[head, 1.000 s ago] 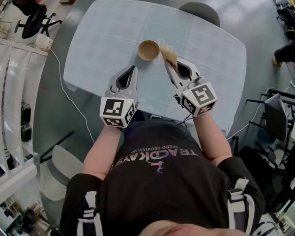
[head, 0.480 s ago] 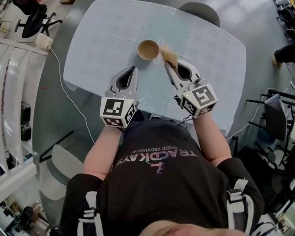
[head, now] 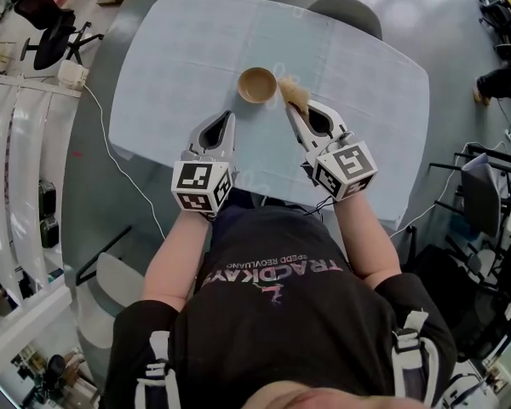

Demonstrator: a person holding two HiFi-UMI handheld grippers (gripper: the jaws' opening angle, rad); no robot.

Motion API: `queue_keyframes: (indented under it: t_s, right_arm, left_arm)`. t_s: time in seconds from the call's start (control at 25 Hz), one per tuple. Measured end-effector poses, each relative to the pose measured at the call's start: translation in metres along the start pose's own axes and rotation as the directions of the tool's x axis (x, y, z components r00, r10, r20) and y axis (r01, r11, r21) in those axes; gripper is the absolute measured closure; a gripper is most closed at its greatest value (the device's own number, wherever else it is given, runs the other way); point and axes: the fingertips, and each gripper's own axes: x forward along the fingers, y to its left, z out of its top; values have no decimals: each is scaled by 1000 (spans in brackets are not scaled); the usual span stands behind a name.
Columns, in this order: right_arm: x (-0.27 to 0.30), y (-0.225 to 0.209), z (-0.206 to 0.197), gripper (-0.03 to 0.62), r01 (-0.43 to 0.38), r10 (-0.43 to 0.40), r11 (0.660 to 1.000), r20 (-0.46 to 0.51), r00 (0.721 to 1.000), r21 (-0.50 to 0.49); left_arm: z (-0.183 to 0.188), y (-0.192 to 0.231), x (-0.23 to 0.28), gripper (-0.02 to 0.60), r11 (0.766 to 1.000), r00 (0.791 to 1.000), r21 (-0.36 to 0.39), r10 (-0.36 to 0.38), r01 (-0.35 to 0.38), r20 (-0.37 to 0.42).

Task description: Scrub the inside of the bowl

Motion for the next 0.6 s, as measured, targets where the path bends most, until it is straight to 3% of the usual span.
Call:
queue_keyframes:
  t_s: [0.36,0.6]
  right_arm:
    - [32,-26,-25,562,82,-79,996,-79,994,39]
    - [58,-40,-40,562,113,-105,992,-136,985,53]
  left_arm:
    - [-28,34,48,565,995,994,-94,-44,35,-99]
    - [-57,59,82,563,989,979,-143,-66,38,-191]
